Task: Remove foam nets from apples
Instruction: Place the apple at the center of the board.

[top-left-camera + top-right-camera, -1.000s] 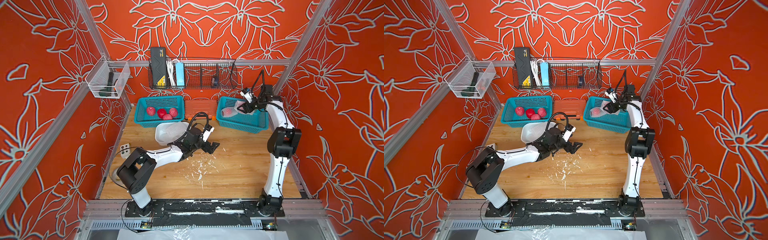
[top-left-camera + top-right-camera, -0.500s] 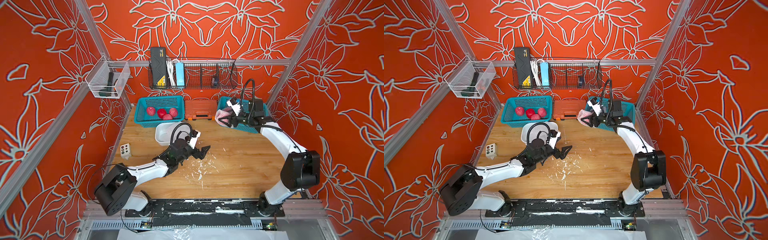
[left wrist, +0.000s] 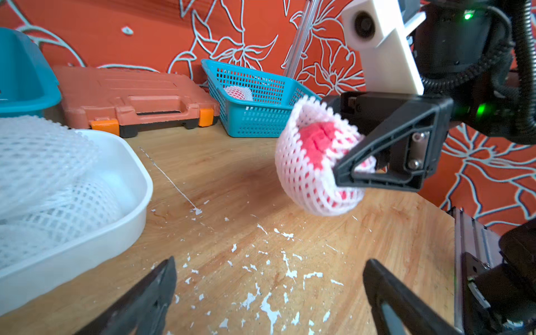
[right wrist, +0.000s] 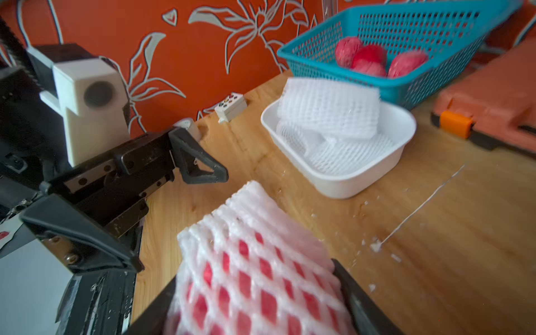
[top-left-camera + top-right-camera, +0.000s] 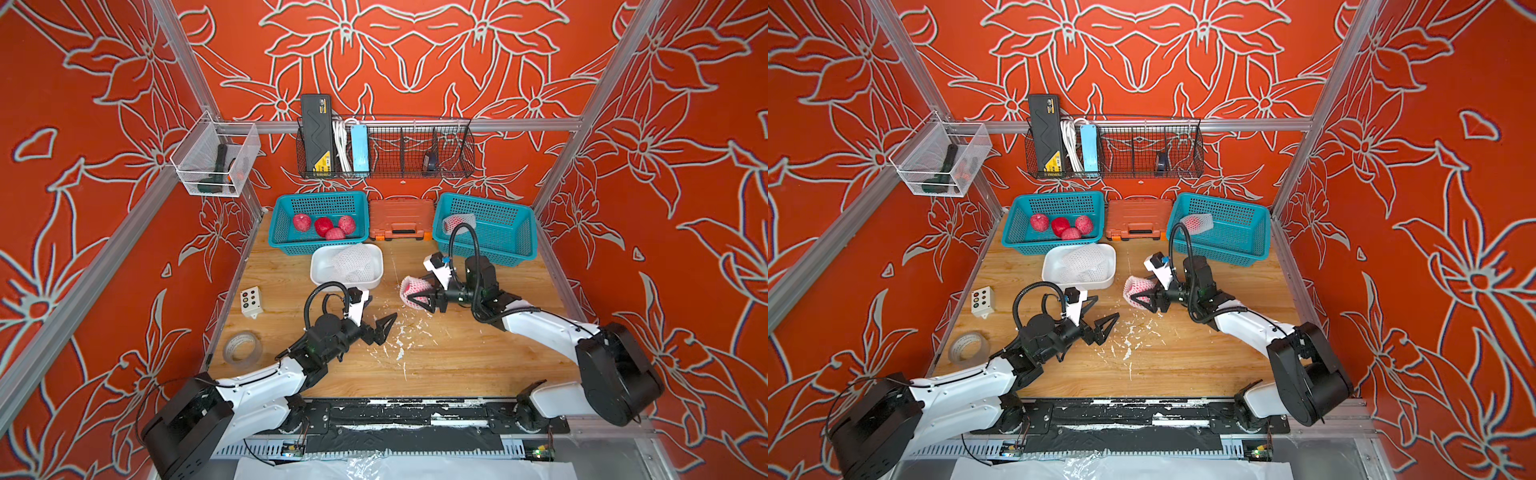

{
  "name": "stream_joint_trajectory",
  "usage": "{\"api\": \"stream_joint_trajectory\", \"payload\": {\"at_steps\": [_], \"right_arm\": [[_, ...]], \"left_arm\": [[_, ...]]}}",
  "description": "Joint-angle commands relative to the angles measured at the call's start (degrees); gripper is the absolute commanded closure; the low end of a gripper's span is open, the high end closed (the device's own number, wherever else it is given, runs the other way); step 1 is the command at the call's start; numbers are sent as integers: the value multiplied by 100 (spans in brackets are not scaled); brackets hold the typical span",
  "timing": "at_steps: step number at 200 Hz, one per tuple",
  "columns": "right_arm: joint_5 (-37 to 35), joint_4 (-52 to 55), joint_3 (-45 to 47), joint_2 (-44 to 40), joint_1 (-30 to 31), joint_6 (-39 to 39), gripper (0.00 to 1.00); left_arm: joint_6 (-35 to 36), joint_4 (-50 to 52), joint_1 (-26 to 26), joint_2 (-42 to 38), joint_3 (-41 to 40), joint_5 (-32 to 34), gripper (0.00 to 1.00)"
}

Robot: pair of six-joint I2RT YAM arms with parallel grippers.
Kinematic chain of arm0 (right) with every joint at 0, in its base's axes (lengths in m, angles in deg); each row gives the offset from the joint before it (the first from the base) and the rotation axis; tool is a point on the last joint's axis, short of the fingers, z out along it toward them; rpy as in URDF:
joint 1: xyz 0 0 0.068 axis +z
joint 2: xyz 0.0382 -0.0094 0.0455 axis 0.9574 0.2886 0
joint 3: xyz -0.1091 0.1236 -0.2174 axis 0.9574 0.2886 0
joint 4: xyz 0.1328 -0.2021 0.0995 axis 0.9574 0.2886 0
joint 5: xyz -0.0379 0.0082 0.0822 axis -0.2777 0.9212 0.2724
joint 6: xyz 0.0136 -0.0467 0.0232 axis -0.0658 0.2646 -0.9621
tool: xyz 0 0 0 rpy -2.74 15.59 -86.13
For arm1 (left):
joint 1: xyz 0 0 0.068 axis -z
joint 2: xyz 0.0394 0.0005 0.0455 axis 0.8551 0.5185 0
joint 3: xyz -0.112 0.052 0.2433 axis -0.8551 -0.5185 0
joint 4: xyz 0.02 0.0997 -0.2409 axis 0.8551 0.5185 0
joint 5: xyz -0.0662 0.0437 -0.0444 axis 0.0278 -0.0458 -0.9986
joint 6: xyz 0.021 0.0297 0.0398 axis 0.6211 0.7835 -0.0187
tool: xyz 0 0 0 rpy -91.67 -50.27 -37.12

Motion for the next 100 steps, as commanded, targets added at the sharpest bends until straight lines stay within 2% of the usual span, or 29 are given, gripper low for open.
{"api": "stream_joint_trajectory", "payload": {"at_steps": [1,15,45,72,100], "right_arm": [[-441,-645,278,-114,99,-308,55],[-784,-340,215,-44,100,-370,55],[-1499,1161,-153,18,113,-293,55],[-2364,2628,-570,47,130,-358,57],[-3061,3774,-960,128,130,-376,55]], "left_arm": [[175,-855,2,270,-58,-371,2],[236,-981,2,452,-20,-398,2],[413,-751,2,761,276,-396,2],[439,-798,2,986,310,-121,2],[392,-911,6,1229,357,-75,2]]}}
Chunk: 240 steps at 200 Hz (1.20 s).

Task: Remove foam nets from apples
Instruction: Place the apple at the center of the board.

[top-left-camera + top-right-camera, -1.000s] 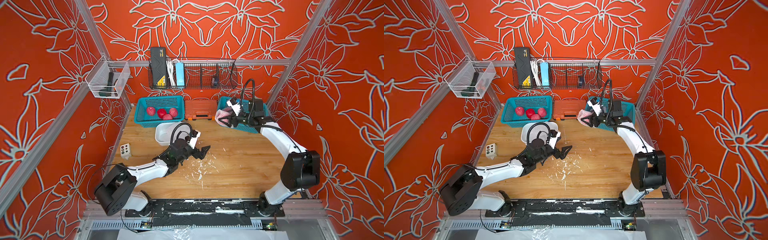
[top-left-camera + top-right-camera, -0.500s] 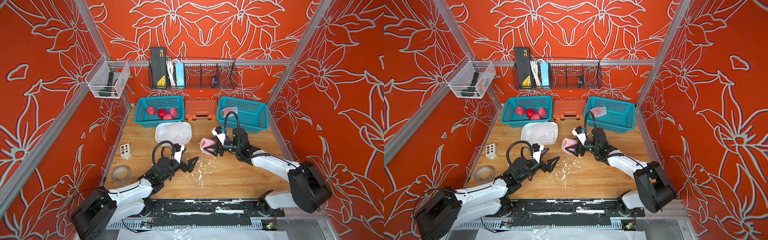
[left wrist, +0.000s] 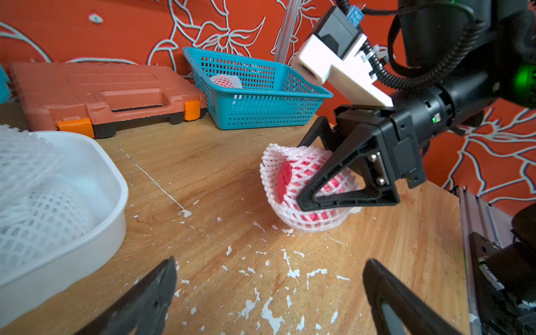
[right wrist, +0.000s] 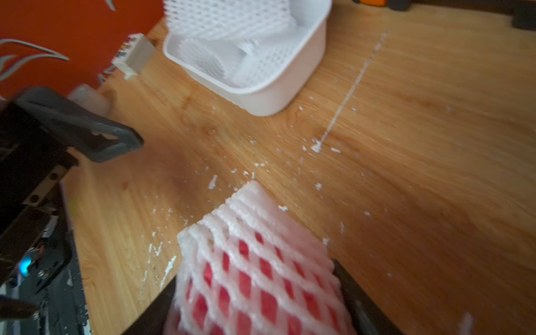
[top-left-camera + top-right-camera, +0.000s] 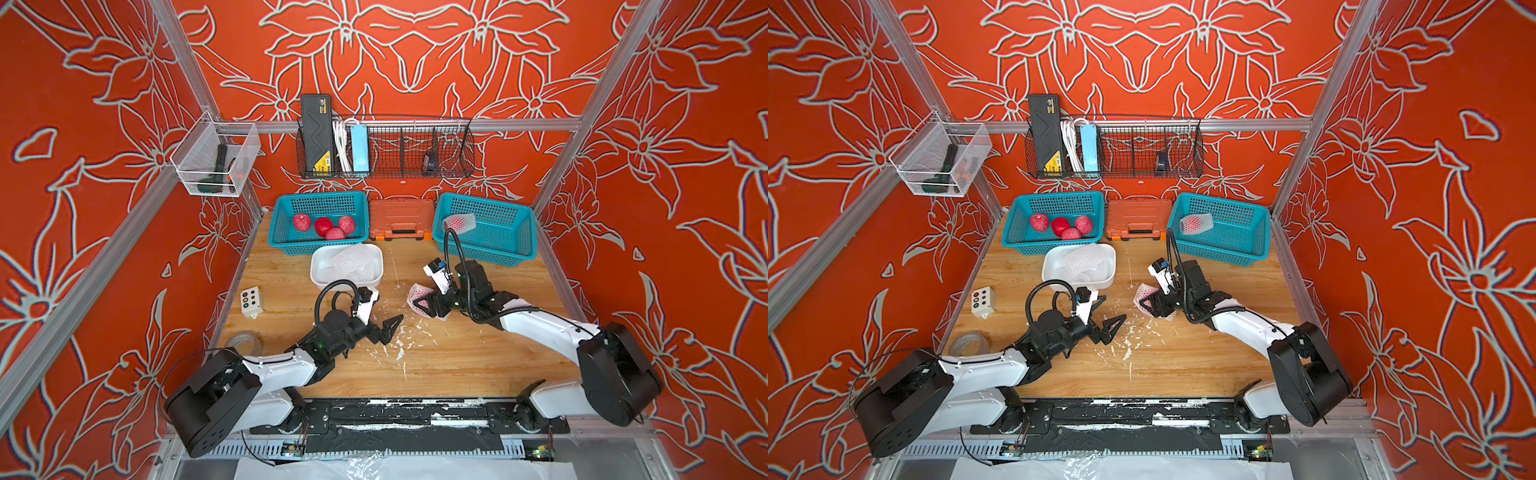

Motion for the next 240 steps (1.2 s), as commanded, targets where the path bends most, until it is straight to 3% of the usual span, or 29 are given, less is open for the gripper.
{"api": "stream_joint_trajectory", "payload": {"at_steps": [1,83,134,190,240], "right_arm": [[-926,1419,-379,90,21,-72,55],[-1124,2425,-1004,934,18,-37,48],[-1348,2607,-1149,1057,18,44,23],[-1667,2920,-1424,930,18,215,8],[-2018,3286,-1816,505,18,432,1]], "left_arm": [[50,-287,8,186,117,89,2],[187,-64,4,445,342,96,2],[208,8,1,362,276,238,2],[25,309,0,-14,249,249,2],[-221,652,-7,-441,210,150,2]]}}
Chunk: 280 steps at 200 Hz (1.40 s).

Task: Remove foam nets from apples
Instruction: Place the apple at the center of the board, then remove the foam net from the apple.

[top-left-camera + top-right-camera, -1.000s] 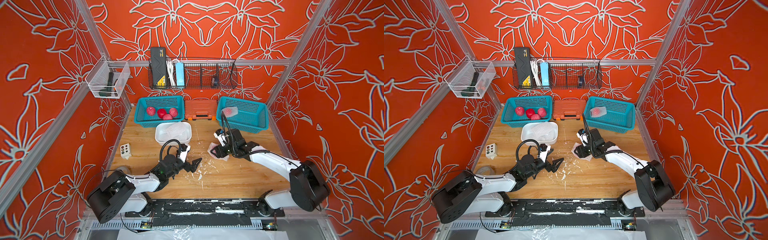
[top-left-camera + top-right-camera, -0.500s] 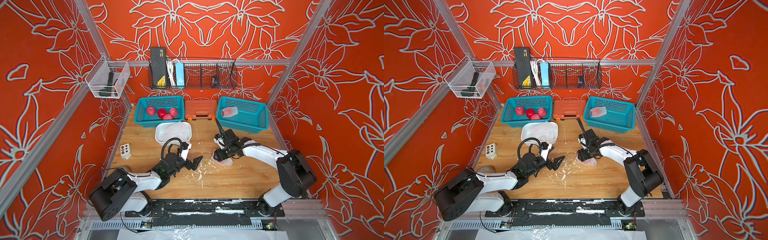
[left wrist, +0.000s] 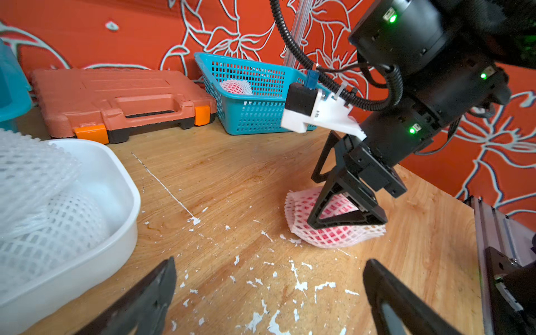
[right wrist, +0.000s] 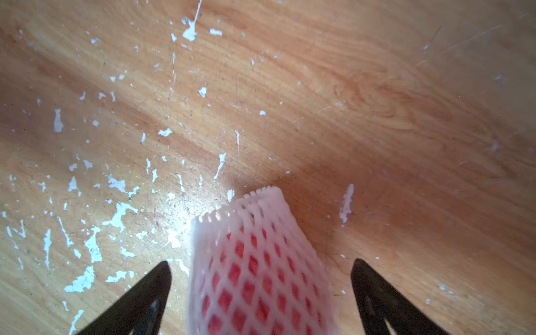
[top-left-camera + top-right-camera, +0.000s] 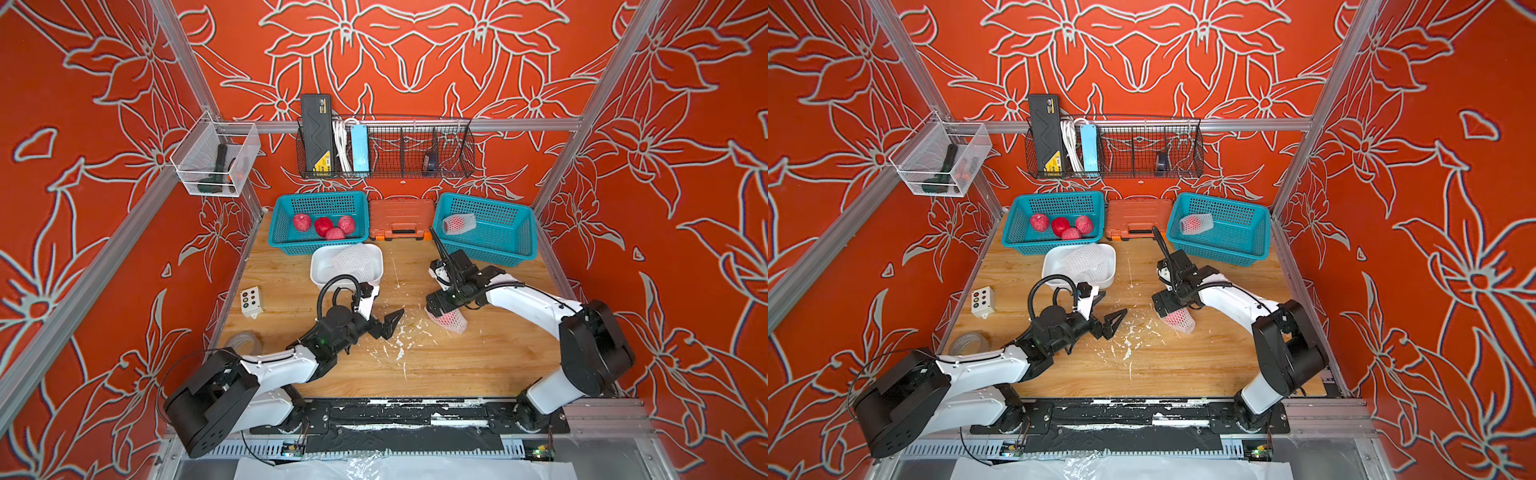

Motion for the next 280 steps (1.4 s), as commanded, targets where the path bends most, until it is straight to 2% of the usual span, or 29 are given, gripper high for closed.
{"api": "stream_joint_trajectory", "payload": {"at_steps": [1,34,59,83,128,145,183,209,230,253,280], "right_arm": [[-296,304,-243,-360,18,224,1],[-258,668,-657,-521,66,450,1],[-393,1125,-990,-470,332,720,1],[-672,1688,-1332,-73,574,771,1],[-404,2210,-1646,528,607,760,1],[-323,2409,-1823,778,622,674,5],[153,1711,-957,1,616,584,4],[-214,1545,-401,-487,616,329,3],[-541,1200,246,-1195,584,80,1],[-130,948,790,-1659,397,-130,1],[141,842,1162,-1619,230,-230,1]], "left_arm": [[-161,224,-2,-241,-68,-51,2],[-243,561,0,-447,-114,-33,2],[-340,532,-6,-533,-249,-70,2],[-364,524,-3,-627,-348,12,2],[-259,625,-6,-919,-531,161,2],[-265,652,-2,-1004,-605,225,2],[-187,715,-4,-1125,-697,325,2],[-171,636,-14,-1036,-669,277,2],[-170,583,-16,-913,-612,244,2],[-183,507,-16,-766,-581,200,2],[-241,499,-16,-658,-529,205,2]]}}
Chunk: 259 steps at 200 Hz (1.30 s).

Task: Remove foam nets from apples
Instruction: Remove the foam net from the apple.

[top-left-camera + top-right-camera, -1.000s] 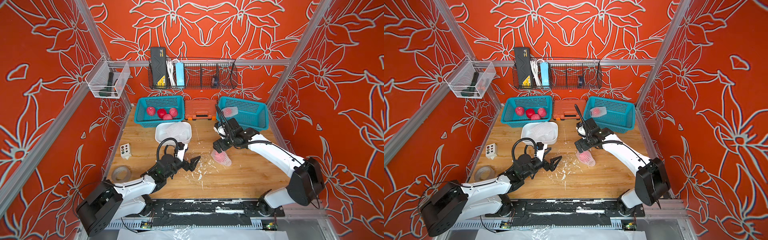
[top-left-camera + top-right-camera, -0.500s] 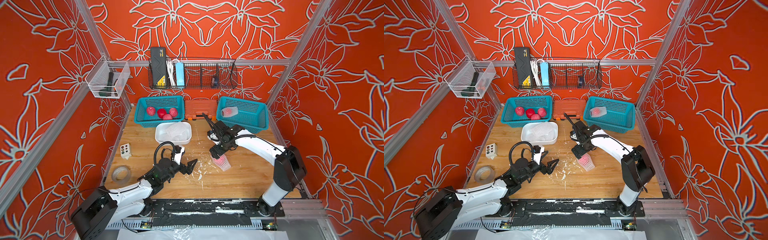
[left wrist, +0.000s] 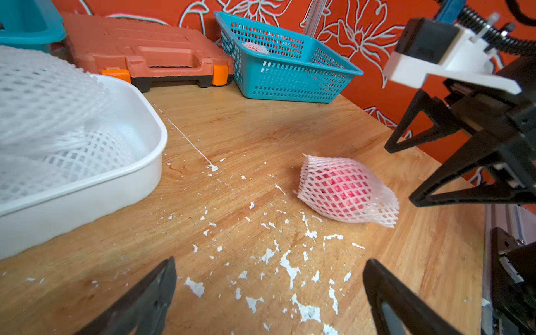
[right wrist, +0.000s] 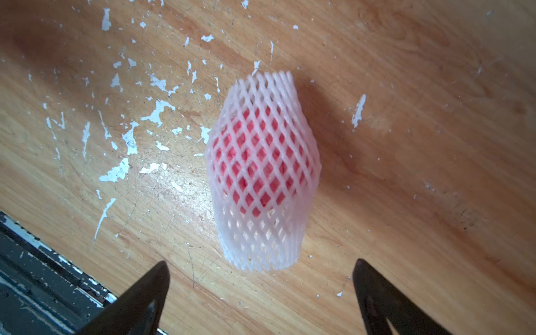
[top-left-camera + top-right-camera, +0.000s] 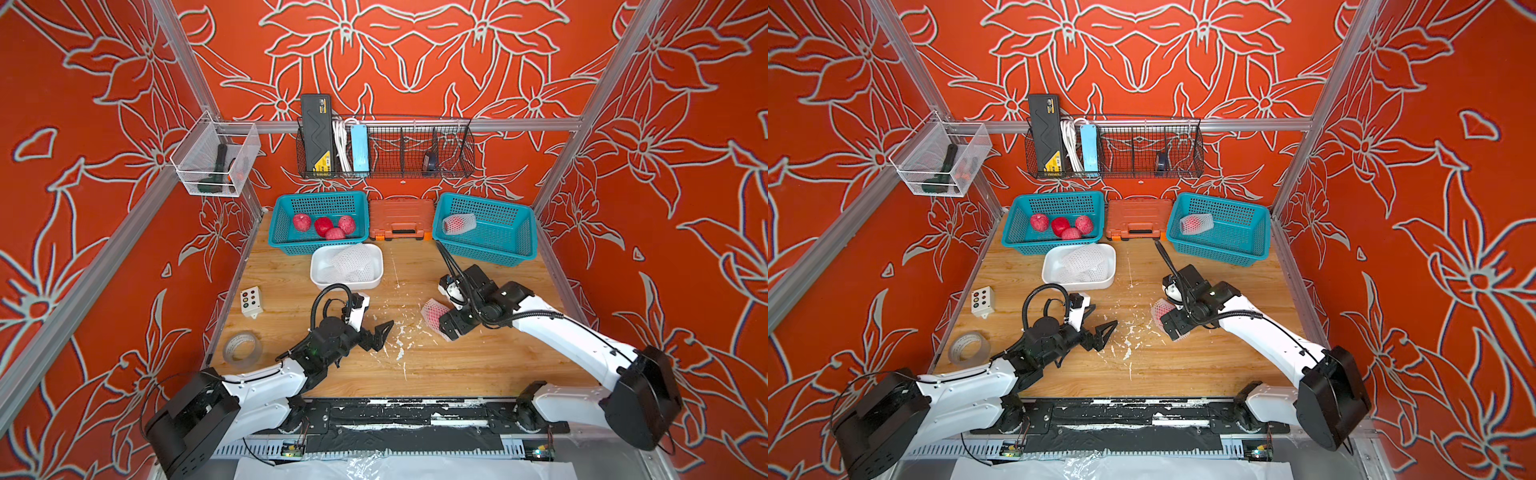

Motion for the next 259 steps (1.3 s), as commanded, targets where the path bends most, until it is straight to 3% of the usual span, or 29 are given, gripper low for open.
{"api": "stream_joint_trajectory", "payload": {"at_steps": [1,72,103,135,158,201,259], "right_arm": [[274,-289,320,71,-122,-254,1],[1178,-1407,843,504,-132,-411,1],[1187,-1406,799,700,-127,-459,8],[1065,-1309,738,705,-138,-425,22],[838,-1125,684,609,-135,-436,42],[528,-942,550,352,-140,-390,66],[487,-172,-339,559,-139,-146,82]], "left_arm": [[-9,-209,-16,87,134,-49,2],[-50,-215,-16,200,204,-115,2],[-39,-228,-16,326,249,-172,2],[-31,-233,-16,457,319,-230,2],[-4,-206,-16,482,350,-219,2],[4,-294,-11,469,304,-101,2],[151,-81,-24,237,339,86,2]]}}
